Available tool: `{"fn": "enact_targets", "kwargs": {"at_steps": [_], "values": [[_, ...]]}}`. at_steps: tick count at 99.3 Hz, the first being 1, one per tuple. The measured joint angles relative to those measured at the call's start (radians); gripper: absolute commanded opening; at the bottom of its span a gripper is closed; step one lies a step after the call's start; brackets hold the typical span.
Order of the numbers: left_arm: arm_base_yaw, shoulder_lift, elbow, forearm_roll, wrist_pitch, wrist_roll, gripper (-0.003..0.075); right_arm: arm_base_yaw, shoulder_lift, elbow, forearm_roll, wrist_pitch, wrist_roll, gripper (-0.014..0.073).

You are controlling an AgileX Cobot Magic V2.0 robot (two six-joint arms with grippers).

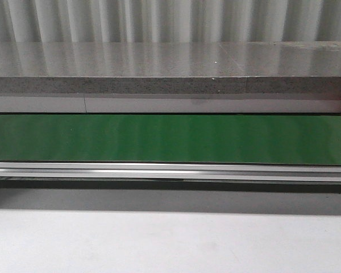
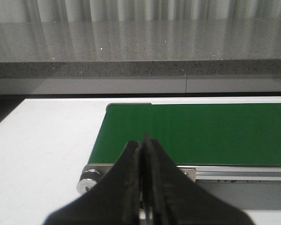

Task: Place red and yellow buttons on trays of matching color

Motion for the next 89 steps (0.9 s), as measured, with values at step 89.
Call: {"fn": "enact_targets", "kwargs": {"at_steps": [89], "values": [[0.000, -0.046, 0.000, 0.059, -0.035, -0.078, -0.0019, 0.000, 0.000, 0.000, 0.000, -0.002, 0.000, -0.0124]]}}
